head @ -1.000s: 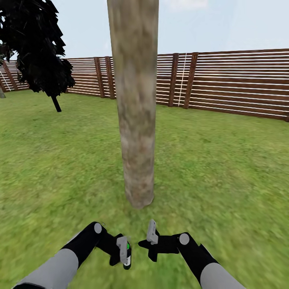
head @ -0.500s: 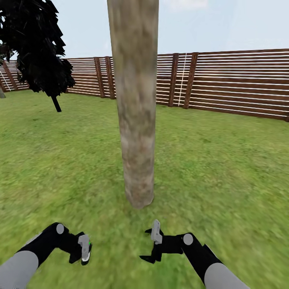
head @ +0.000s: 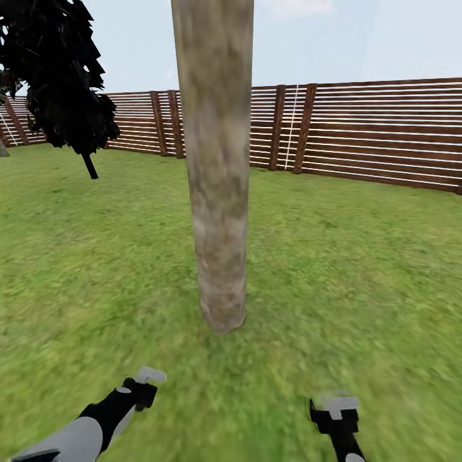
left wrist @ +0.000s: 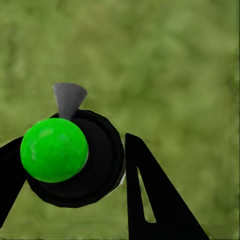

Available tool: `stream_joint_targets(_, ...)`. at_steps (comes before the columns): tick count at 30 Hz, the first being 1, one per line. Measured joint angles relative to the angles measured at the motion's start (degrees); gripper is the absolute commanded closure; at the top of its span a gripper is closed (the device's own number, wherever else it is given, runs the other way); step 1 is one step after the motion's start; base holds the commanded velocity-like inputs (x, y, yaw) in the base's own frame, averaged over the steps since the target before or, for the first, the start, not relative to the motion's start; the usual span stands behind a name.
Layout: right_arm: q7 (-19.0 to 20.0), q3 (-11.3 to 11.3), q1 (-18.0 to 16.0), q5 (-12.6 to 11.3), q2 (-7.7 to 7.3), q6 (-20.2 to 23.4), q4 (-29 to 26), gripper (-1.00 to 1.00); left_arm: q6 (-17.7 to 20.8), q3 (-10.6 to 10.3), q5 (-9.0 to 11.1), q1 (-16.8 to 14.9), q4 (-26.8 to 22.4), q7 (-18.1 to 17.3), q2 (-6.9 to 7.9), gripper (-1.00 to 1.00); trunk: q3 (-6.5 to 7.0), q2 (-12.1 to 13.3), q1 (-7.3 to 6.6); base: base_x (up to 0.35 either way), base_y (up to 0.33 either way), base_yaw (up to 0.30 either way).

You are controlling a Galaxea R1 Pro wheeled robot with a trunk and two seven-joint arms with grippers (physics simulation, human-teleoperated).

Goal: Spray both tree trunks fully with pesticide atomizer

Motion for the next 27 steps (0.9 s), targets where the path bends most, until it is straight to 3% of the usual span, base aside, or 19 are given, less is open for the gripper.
stream_joint_targets(1, -0.63, -0.50, 0.87, -3.79, -0.16, -2.41, 0.10, -1.00, 5.54, 0.06, 0.71, -0.32, -1.21, 0.10, -1.08, 1.00, 0.00, 0.00, 0.00, 0.000, 0.000, 0.000)
stream_joint_targets(3, -1.22, -0.86, 2.05, -6.69, -0.46, -4.40, 0.14, -1.00, 14.01, 0.12, 1.83, -0.99, -5.19, 0.04, -3.24, 1.00, 0.01, 0.00, -0.01, 0.000, 0.000, 0.000)
stream_joint_targets(5, -1.49, -0.89, 2.42, -7.39, -0.32, -4.91, 0.16, -1.00, 19.52, -0.01, 2.17, -1.29, -9.98, 0.13, -6.13, 1.00, 0.02, 0.00, -0.01, 0.000, 0.000, 0.000)
stream_joint_targets(7, -1.61, -0.91, 2.57, -7.62, -0.29, -5.01, 0.21, -1.00, 22.16, 0.01, 2.23, -1.19, -12.44, 0.10, -7.88, 1.00, 0.01, 0.00, -0.01, 0.074, 0.000, 0.000)
stream_joint_targets(10, -1.76, -0.98, 2.63, -7.91, -0.24, -5.05, 0.22, -1.00, 24.77, -0.16, 2.39, -1.70, -13.62, 0.02, -9.76, 1.00, 0.01, 0.00, -0.03, 0.254, 0.000, 0.000)
stream_joint_targets(13, -1.79, -1.00, 2.65, -7.96, -0.16, -5.08, 0.23, -1.00, 32.44, -0.02, 2.44, -4.83, -13.97, -0.79, -10.56, 1.00, 0.02, 0.00, -0.04, 0.317, -0.037, 0.000)
stream_joint_targets(15, -1.80, -1.02, 2.65, -7.95, -0.11, -5.06, 0.17, -1.00, 36.24, 0.02, 3.70, -7.16, -14.03, -1.96, -10.90, 1.00, 0.02, 0.00, -0.04, 0.281, -0.112, 0.000)
stream_joint_targets(18, -1.79, -1.02, 2.65, -8.00, -0.04, -5.05, 0.15, -1.00, 37.66, 0.08, 5.77, -8.29, -13.76, -2.62, -11.54, 1.00, 0.01, 0.00, -0.01, 0.098, -0.044, -0.021)
stream_joint_targets(22, -1.81, -1.13, 2.67, -8.03, -0.12, -5.04, 0.13, -1.00, 37.80, -0.43, 6.05, -7.75, -13.19, -3.27, -11.63, 1.00, 0.01, 0.00, 0.01, -0.075, -0.004, -0.229)
stream_joint_targets(27, -1.80, -1.16, 2.69, -7.98, -0.17, -5.04, 0.14, -1.00, 37.28, -0.58, 6.12, -7.83, -13.53, -7.30, -11.89, 1.00, 0.01, 0.00, 0.00, -0.163, 0.000, -0.118)
